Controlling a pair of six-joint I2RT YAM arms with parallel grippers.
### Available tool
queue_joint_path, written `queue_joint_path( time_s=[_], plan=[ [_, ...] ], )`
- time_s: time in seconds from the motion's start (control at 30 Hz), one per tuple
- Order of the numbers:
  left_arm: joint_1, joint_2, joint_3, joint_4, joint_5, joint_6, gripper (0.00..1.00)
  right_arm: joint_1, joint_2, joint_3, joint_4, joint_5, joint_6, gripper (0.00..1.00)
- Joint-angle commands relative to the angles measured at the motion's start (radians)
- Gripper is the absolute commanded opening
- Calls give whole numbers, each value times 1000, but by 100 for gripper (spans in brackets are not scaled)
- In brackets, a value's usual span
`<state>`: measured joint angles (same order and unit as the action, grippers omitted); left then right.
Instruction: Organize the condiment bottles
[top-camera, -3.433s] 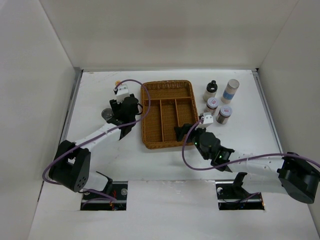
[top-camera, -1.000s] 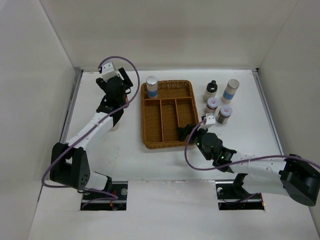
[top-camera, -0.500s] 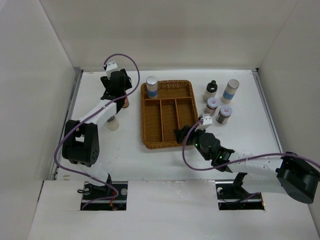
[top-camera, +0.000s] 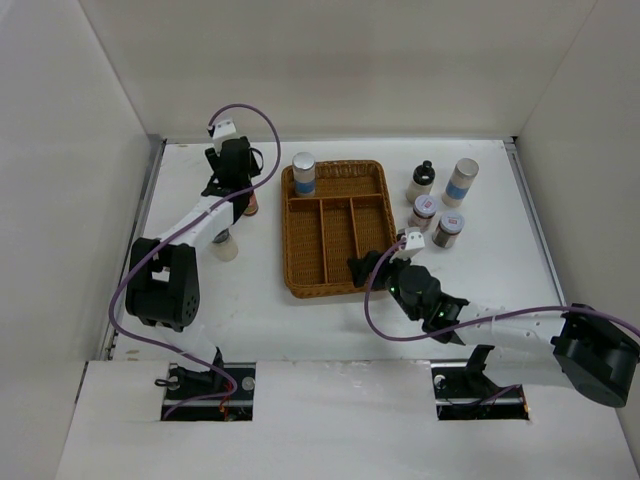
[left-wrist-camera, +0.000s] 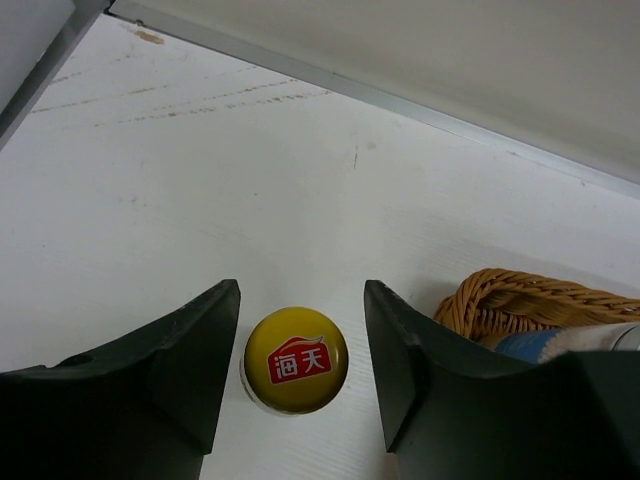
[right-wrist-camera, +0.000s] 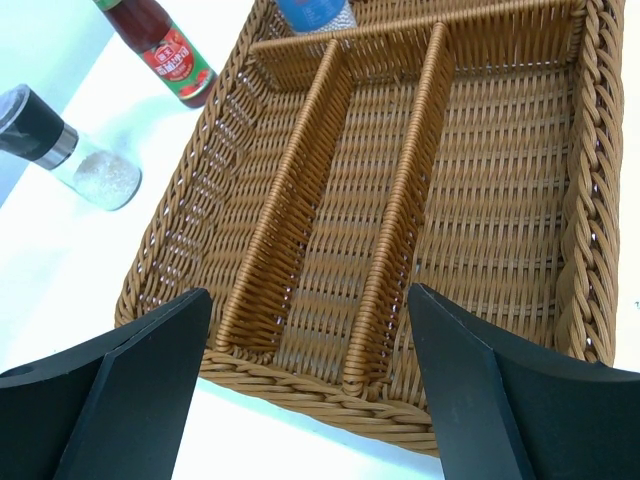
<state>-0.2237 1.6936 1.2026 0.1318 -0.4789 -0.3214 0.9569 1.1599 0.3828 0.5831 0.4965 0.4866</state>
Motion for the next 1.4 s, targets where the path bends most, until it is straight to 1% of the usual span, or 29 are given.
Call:
queue_joint_path(
  time_s=[0.0, 0.1, 0.2, 0.3, 0.37, 0.43, 0.53, 0.7, 0.9, 1.07, 1.17, 1.37],
  plan=[
    [-2, -6, 22, 9, -18, 10, 48, 7, -20, 37, 23, -1, -8, 86],
    [1, 1, 35, -3, -26, 13, 39, 6, -20, 28, 34, -3, -3, 86],
    [-2, -9, 35, -4, -32, 22, 26, 7, -26, 34, 23, 0, -8, 86],
    [-4, -23, 34, -9, -49, 27, 19, 4, -32, 24, 34, 2, -3, 86],
    [-6, -55, 29, -11, -69, 28, 16, 3, -26, 28, 26, -1, 3, 86],
    [-12, -96, 25, 0, -79, 30, 16, 6, -29, 31, 26, 4, -6, 86],
    [-30, -159, 57, -12, -81, 44, 15, 4, -28, 25, 35, 5, -2, 86],
    [-88, -276, 68, -14, -82, 62, 15, 7, -46, 21, 35, 10, -5, 87],
    [-211, -356, 42, -15, -82, 55, 15, 1, -57, 18, 32, 14, 1, 88],
    [-301, -361, 41, -23, -84, 47, 15, -4, -74, 7, 34, 22, 9, 88],
    [-354, -332, 43, -5, -95, 39, 15, -4, -86, 1, 41, 28, 3, 89],
    [-395, -239, 66, 58, -92, 39, 15, -8, -80, 5, 37, 34, -2, 89]
  ],
)
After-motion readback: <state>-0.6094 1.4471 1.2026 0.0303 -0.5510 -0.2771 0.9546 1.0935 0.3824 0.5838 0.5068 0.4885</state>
